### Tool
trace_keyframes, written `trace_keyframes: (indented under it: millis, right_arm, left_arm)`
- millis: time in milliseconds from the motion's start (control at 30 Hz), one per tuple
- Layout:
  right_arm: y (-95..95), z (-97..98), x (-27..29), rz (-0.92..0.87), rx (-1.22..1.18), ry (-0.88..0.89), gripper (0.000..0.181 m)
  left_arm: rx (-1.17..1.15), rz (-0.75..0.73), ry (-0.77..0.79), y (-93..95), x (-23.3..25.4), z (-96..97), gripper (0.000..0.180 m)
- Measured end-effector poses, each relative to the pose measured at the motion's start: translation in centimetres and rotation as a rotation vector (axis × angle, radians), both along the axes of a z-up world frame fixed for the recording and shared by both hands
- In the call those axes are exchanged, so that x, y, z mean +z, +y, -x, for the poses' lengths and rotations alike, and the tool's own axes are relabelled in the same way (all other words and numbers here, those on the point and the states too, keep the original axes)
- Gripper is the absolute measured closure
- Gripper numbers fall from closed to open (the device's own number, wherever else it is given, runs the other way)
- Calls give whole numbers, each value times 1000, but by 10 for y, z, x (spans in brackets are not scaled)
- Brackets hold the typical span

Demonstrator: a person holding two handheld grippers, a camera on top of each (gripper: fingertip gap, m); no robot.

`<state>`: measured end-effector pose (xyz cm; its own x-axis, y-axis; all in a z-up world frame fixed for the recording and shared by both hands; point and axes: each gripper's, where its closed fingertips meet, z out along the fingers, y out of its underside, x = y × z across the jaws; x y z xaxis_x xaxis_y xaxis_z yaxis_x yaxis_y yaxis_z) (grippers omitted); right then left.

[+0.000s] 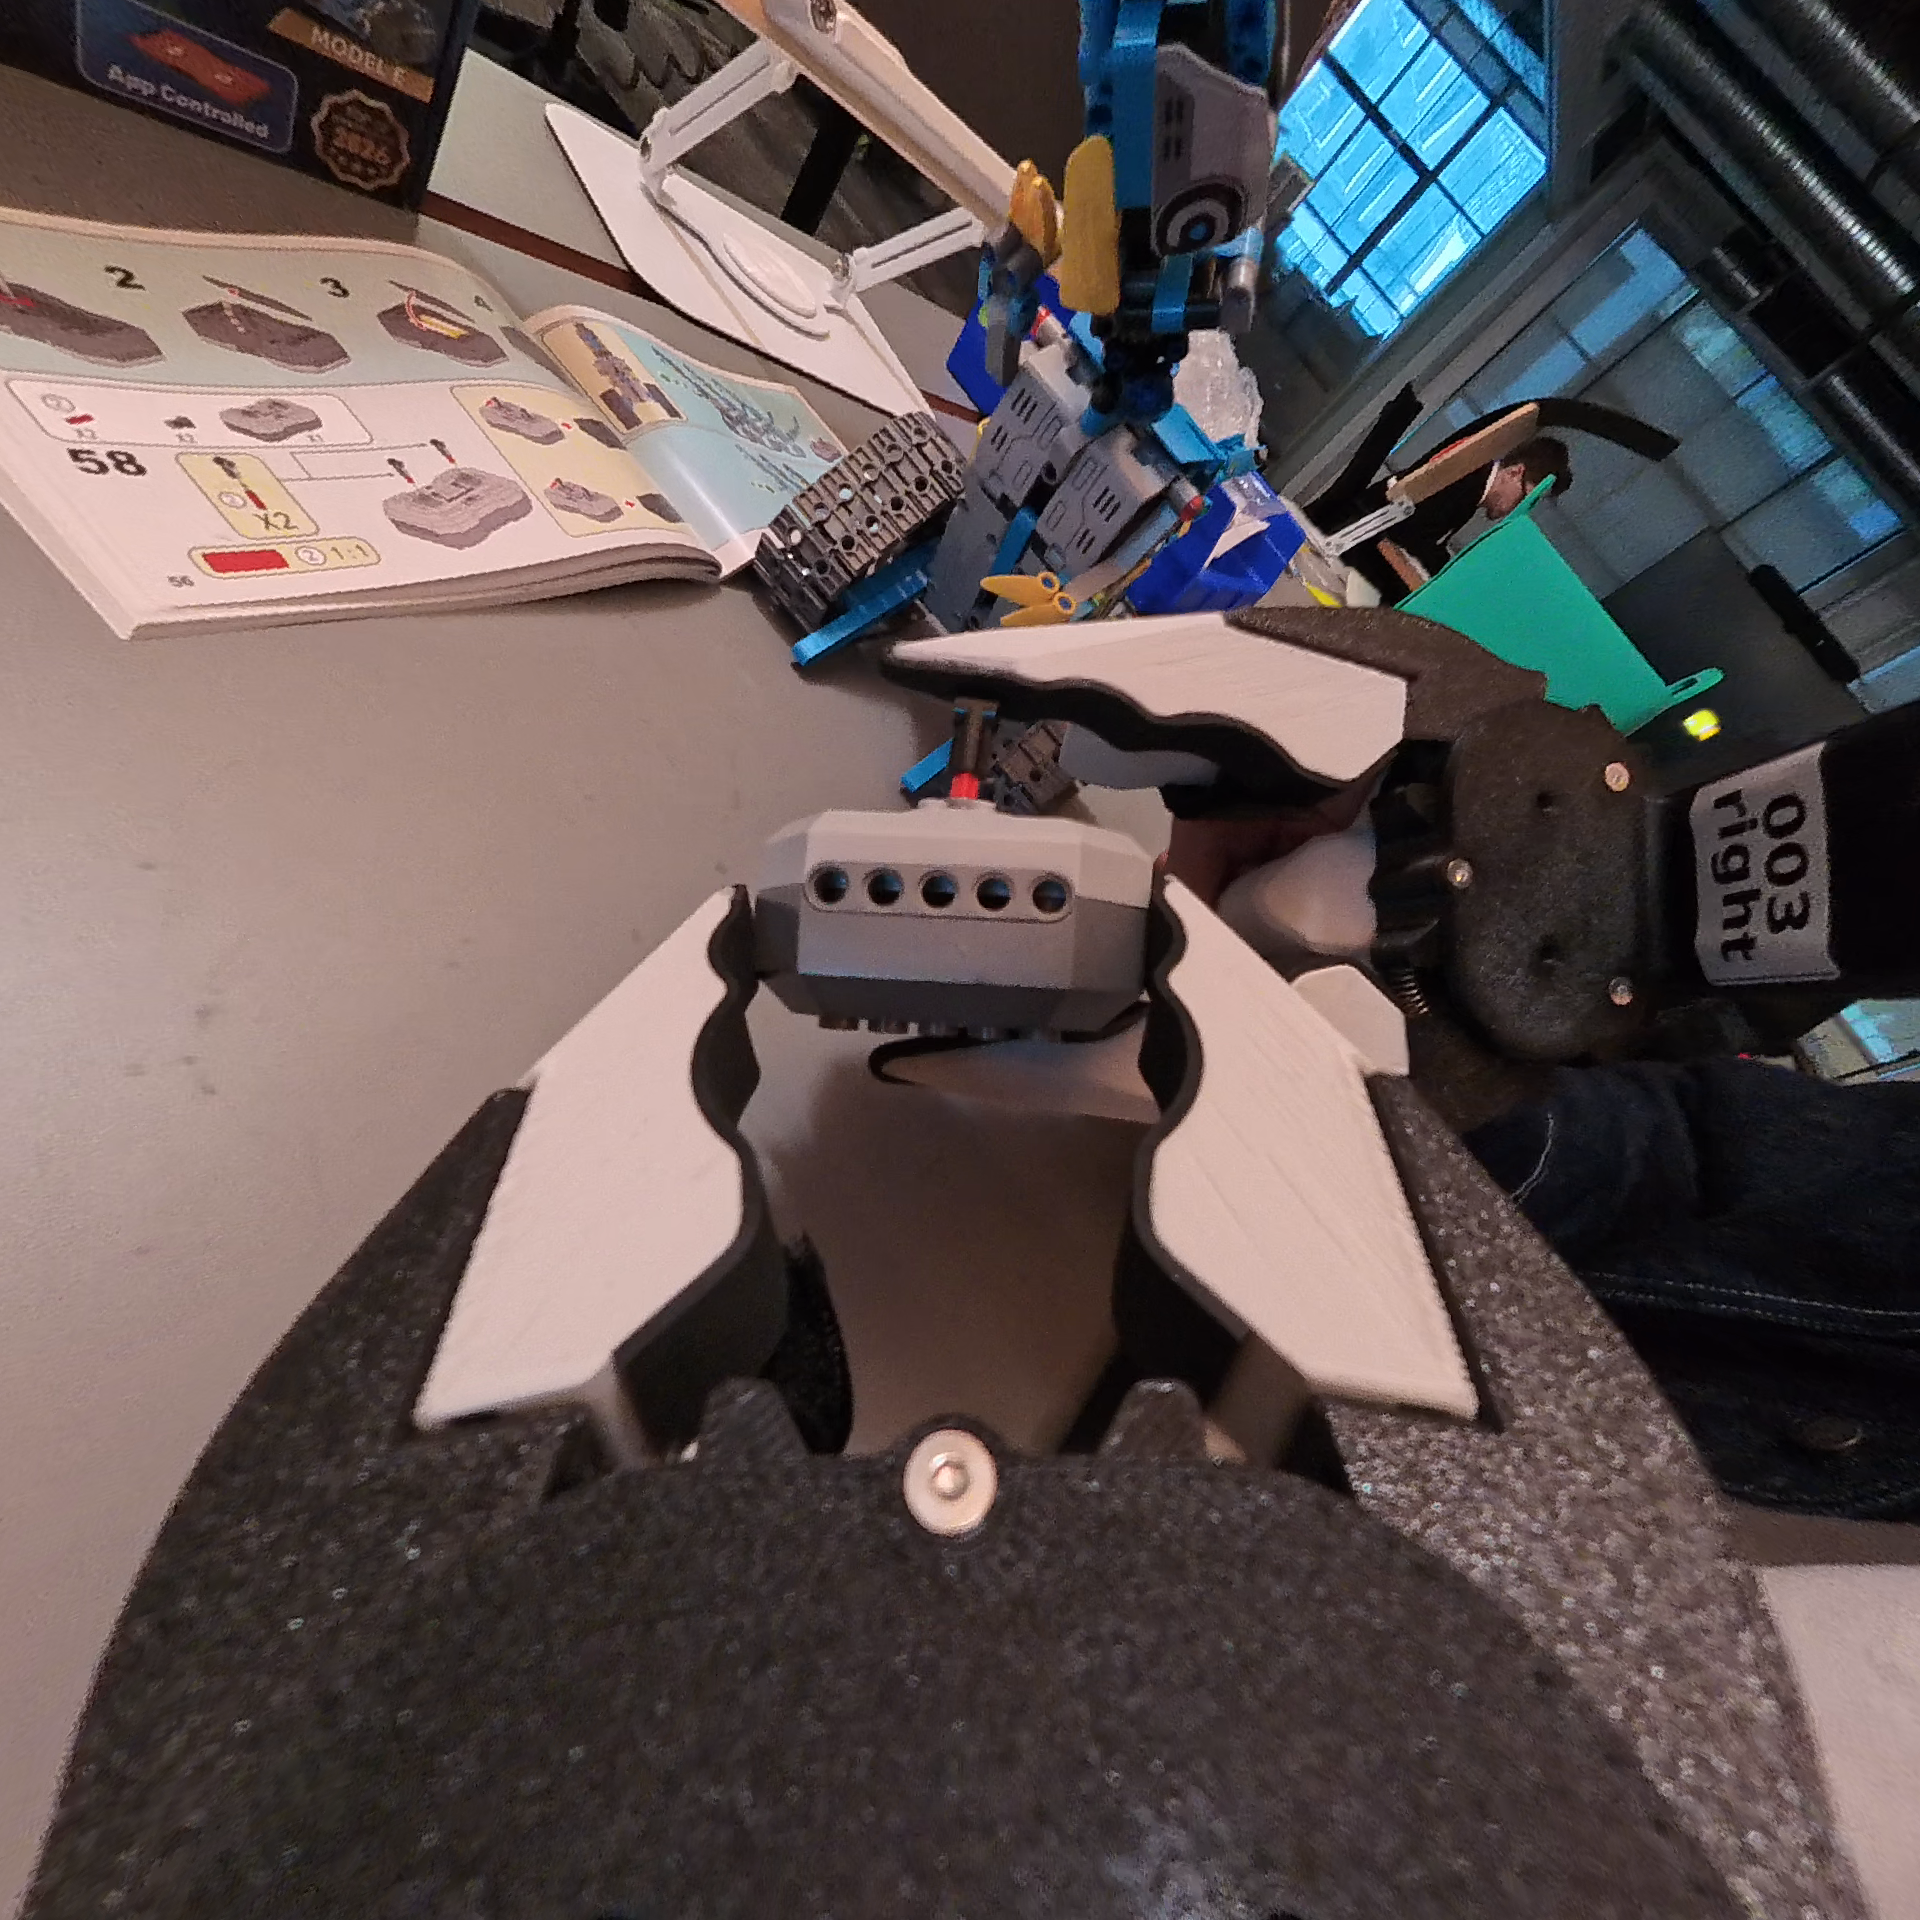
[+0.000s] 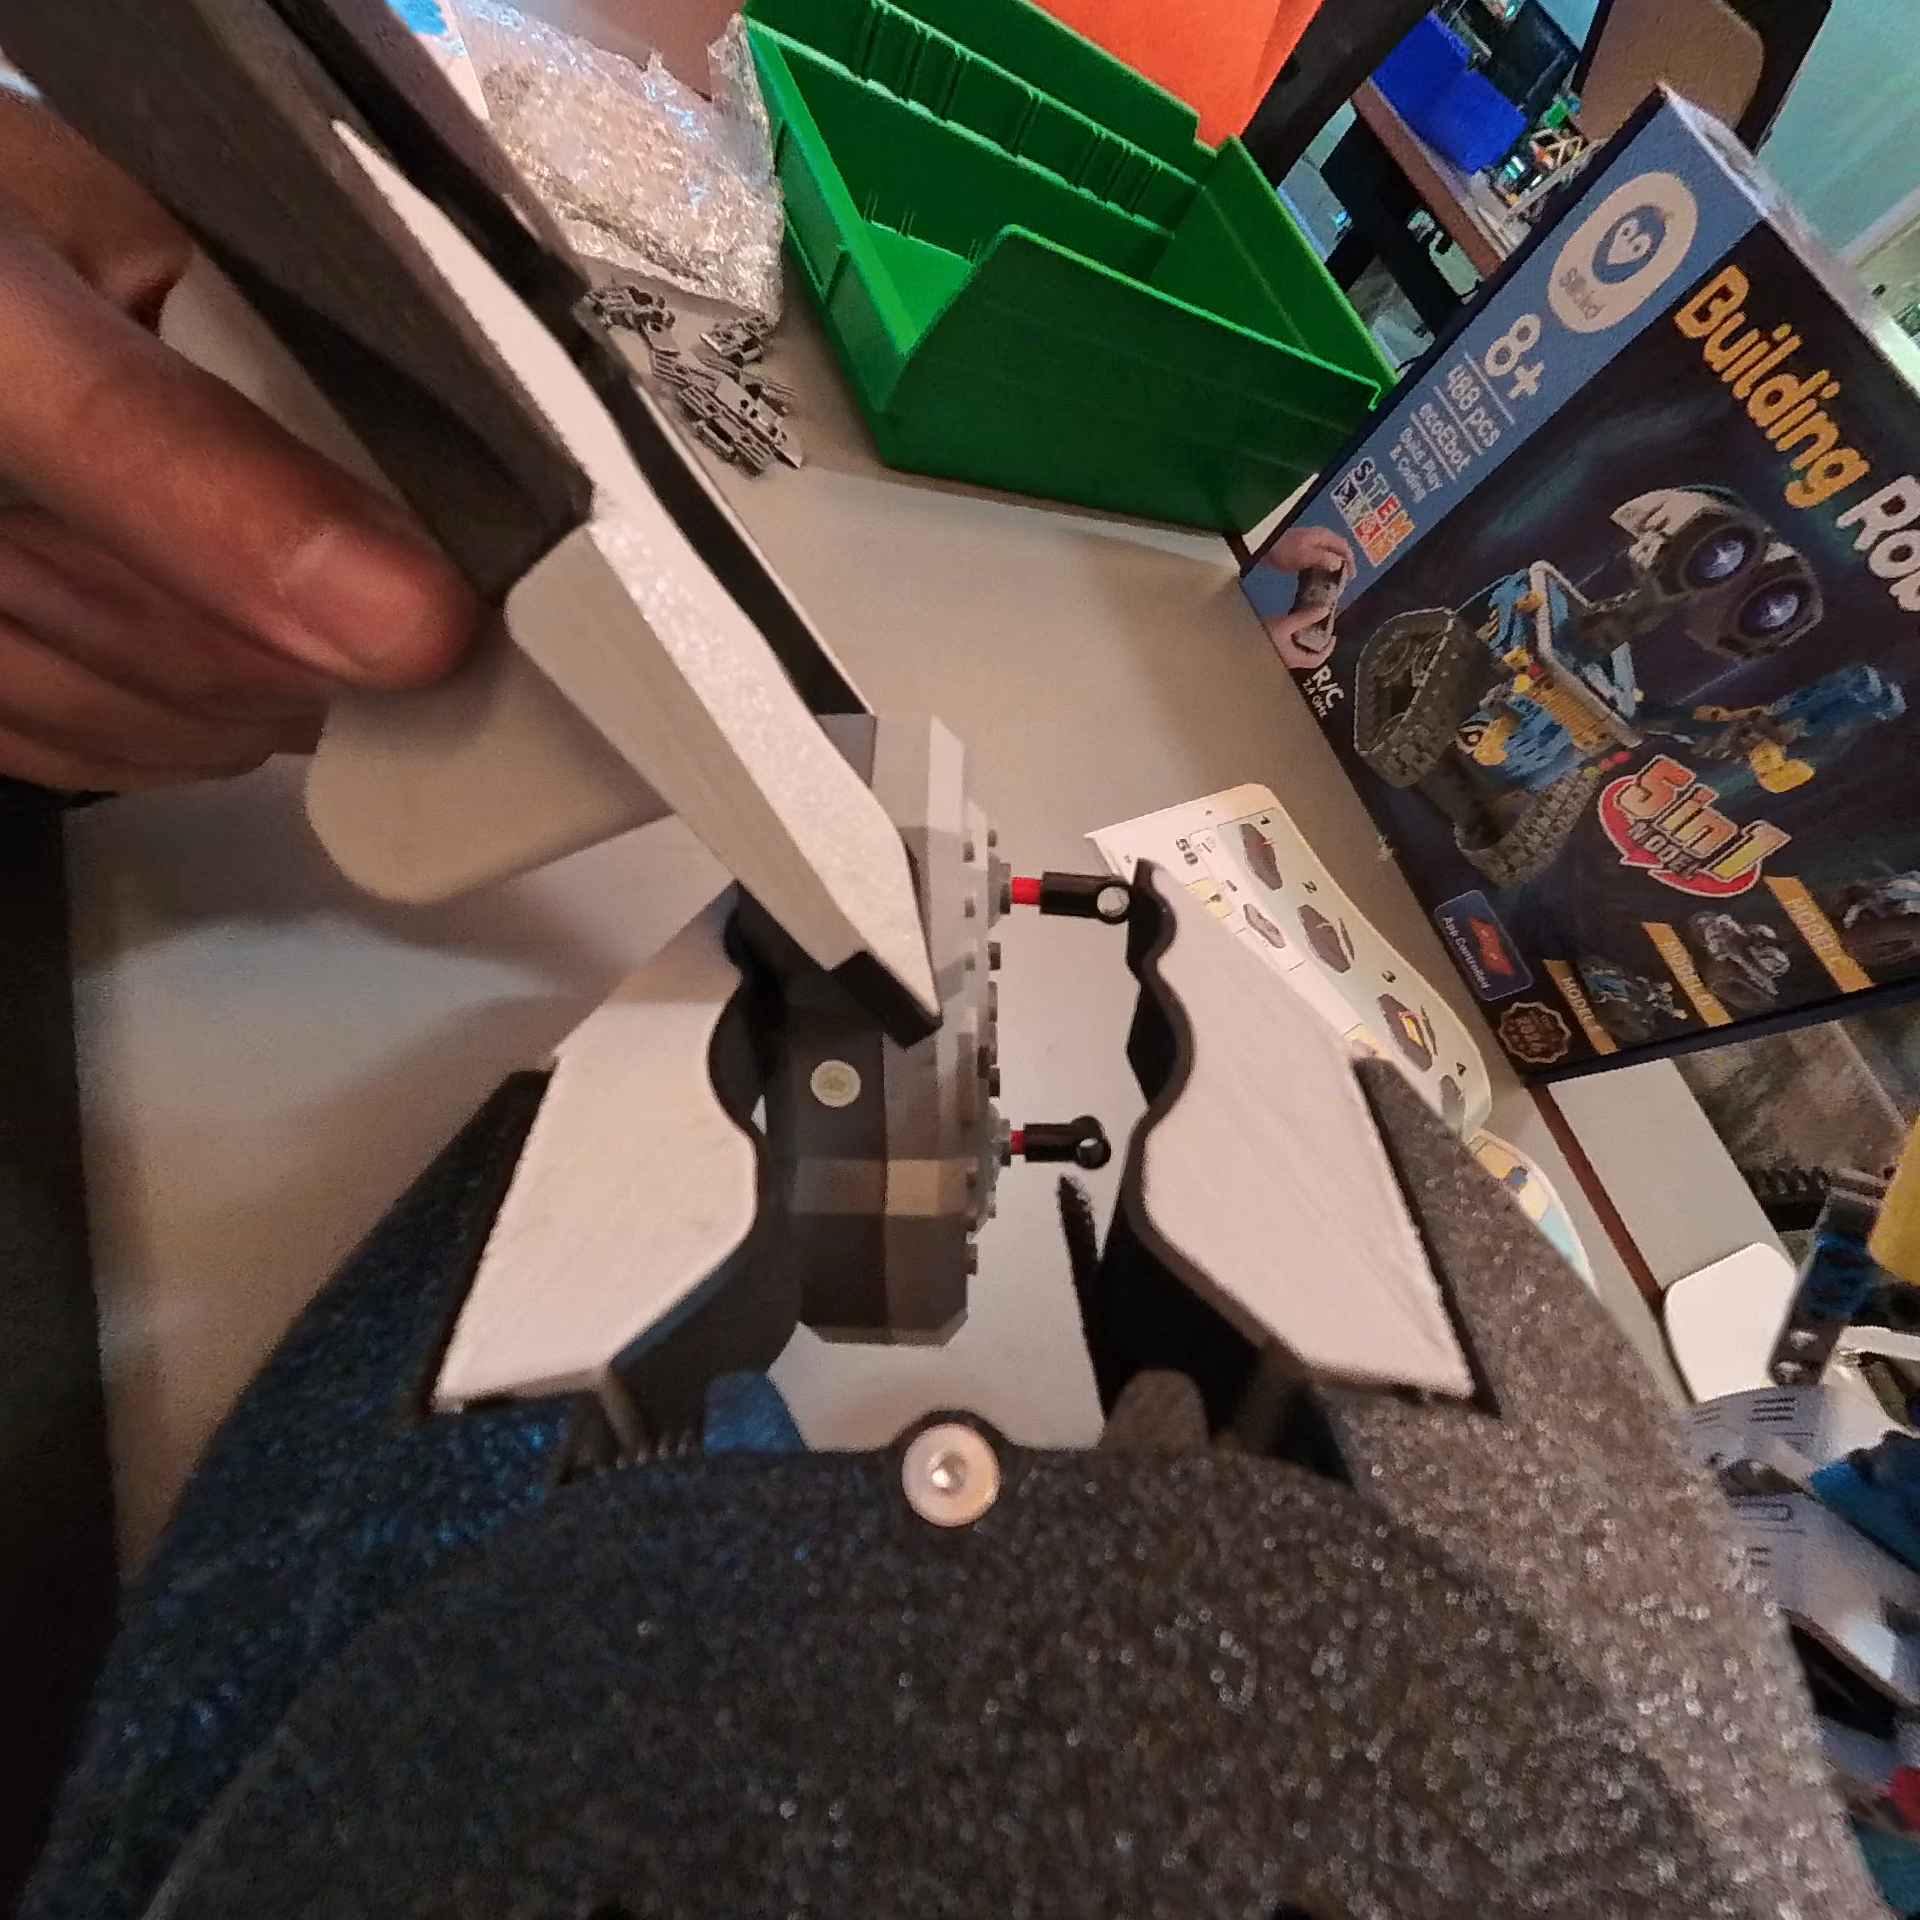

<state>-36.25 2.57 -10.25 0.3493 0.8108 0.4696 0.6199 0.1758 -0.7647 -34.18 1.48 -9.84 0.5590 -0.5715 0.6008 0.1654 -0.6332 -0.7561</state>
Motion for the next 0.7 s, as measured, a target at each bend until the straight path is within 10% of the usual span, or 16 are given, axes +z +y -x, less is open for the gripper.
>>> trace_keyframes:
  millis: [467,700]
  right_arm:
    - [-1,1,-9,54,25,-16,114]
    - [2,-20,-27,251,-29,23,82]
  left_arm:
    - [-16,24,3,0,-7,0,107]
    - [62,86,-108,13,-3,26,107]
